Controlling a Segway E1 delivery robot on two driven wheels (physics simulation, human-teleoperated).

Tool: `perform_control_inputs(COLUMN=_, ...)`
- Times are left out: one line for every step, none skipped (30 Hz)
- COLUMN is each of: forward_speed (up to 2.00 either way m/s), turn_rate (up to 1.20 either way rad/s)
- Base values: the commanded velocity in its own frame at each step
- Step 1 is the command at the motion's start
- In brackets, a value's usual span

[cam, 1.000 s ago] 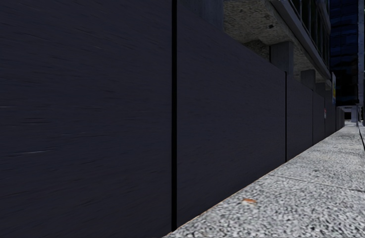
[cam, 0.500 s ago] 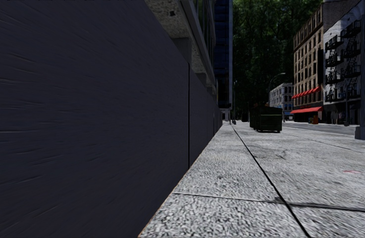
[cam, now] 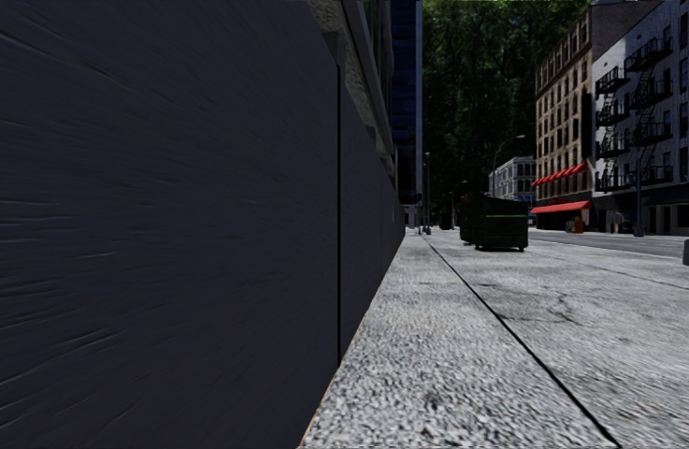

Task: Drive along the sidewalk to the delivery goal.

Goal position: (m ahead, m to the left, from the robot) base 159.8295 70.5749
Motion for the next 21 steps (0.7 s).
perform_control_inputs(forward_speed=2.00, turn_rate=-1.20)
perform_control_inputs(forward_speed=2.00, turn_rate=-1.20)
perform_control_inputs(forward_speed=2.00, turn_rate=-1.20)
perform_control_inputs(forward_speed=2.00, turn_rate=-1.20)
perform_control_inputs(forward_speed=2.00, turn_rate=-1.20)
perform_control_inputs(forward_speed=2.00, turn_rate=-1.20)
perform_control_inputs(forward_speed=2.00, turn_rate=-1.13)
perform_control_inputs(forward_speed=2.00, turn_rate=0.00)
perform_control_inputs(forward_speed=2.00, turn_rate=0.00)
perform_control_inputs(forward_speed=2.00, turn_rate=0.00)
perform_control_inputs(forward_speed=2.00, turn_rate=0.00)
perform_control_inputs(forward_speed=2.00, turn_rate=0.00)
perform_control_inputs(forward_speed=2.00, turn_rate=0.00)
perform_control_inputs(forward_speed=2.00, turn_rate=0.00)
perform_control_inputs(forward_speed=2.00, turn_rate=0.00)
perform_control_inputs(forward_speed=2.00, turn_rate=0.00)
perform_control_inputs(forward_speed=2.00, turn_rate=0.00)
perform_control_inputs(forward_speed=2.00, turn_rate=0.00)
perform_control_inputs(forward_speed=2.00, turn_rate=0.00)
perform_control_inputs(forward_speed=2.00, turn_rate=0.00)
perform_control_inputs(forward_speed=2.00, turn_rate=0.00)
